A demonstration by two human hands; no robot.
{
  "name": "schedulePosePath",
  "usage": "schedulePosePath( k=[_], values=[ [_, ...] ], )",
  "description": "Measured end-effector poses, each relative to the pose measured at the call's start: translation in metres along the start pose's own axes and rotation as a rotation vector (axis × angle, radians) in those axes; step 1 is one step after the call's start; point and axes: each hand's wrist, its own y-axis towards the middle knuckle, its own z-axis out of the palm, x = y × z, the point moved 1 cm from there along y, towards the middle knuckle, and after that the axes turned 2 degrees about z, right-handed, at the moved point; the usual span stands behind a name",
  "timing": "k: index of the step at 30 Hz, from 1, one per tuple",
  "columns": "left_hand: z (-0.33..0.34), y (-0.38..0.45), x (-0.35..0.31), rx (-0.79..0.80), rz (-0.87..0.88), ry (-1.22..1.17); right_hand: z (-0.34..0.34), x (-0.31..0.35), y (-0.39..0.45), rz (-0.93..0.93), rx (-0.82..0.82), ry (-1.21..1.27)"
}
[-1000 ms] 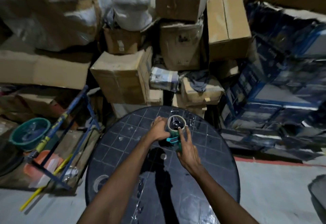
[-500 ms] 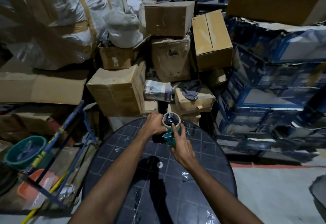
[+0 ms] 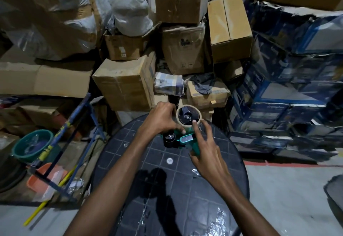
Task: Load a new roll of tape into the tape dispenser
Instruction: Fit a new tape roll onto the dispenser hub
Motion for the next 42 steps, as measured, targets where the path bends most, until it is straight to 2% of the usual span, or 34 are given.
schedulePosePath(
  k=[6,8,13,16,19,22,24,26,30,37,42],
  values=[
    [-0.006,-0.036,-0.015,-0.012,0.066,0.099,-0.012,0.014,-0.022,-0.016,-0.012,-0.024],
    [-0.009,-0.045,-0.02,-0.007,0.046,0.069,-0.014,0.016,-0.028,-0.018,-0.007,-0.022],
    [-0.014,-0.063,-0.019,-0.113,0.003,0.062,-0.017,0.021,-0.039,-0.035,0.013,-0.024],
    [-0.011,-0.067,-0.017,-0.073,0.029,0.144,-0.018,0.024,-0.042,-0.034,0.018,-0.023],
    [-0.014,-0.072,-0.016,-0.09,0.019,0.056,-0.018,0.027,-0.046,-0.042,0.03,-0.028],
    [-0.013,-0.078,-0.014,-0.137,0.005,0.129,-0.017,0.029,-0.049,-0.046,0.043,-0.032],
    [-0.01,-0.08,-0.013,-0.104,-0.001,0.177,-0.017,0.029,-0.05,-0.049,0.044,-0.036],
    [-0.01,-0.083,-0.014,-0.087,-0.01,0.134,-0.017,0.03,-0.051,-0.053,0.053,-0.036],
    [-0.015,-0.091,-0.018,-0.148,-0.052,0.008,-0.017,0.03,-0.055,-0.05,0.067,-0.025],
    [-0.009,-0.089,-0.015,-0.066,-0.054,0.135,-0.016,0.029,-0.054,-0.051,0.077,-0.036],
    [-0.007,-0.092,-0.021,-0.163,-0.063,0.096,-0.017,0.025,-0.054,-0.043,0.085,-0.05]
  ],
)
